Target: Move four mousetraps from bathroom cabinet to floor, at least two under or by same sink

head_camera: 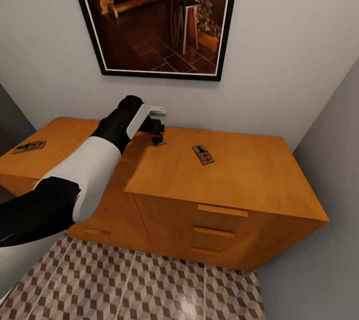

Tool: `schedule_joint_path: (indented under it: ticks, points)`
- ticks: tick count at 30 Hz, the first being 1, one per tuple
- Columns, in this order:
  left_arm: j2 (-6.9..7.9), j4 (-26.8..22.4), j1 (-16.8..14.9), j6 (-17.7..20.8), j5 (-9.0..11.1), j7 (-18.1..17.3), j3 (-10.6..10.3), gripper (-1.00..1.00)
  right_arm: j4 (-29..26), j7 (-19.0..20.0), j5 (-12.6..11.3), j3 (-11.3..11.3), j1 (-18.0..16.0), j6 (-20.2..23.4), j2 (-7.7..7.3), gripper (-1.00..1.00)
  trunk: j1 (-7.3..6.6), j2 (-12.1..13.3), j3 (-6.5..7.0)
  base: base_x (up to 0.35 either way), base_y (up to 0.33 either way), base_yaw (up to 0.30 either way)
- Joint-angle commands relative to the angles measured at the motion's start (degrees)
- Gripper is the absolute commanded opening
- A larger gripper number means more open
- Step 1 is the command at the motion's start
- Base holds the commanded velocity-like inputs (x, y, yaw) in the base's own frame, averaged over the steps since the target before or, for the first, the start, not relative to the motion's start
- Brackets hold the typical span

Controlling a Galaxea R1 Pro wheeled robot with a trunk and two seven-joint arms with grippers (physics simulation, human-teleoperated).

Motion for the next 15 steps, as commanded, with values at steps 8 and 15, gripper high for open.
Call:
schedule_joint_path:
  ticks: [8,15]
  points:
    - [0.03,-0.06,0.04,0.16,0.6,0.51,-1.69,1.0,-0.03,0.31,0.26,-0.48,-0.01,-0.12,0.02,-1.0,0.0,-0.02,-0.04,0.0,0.0,0.0]
    - [-0.05,-0.06,0.04,0.2,0.6,0.51,-1.96,1.0,-0.03,0.31,0.26,-0.48,-0.03,-0.12,0.04,-1.0,0.0,-0.02,-0.04,0.0,0.0,0.0]
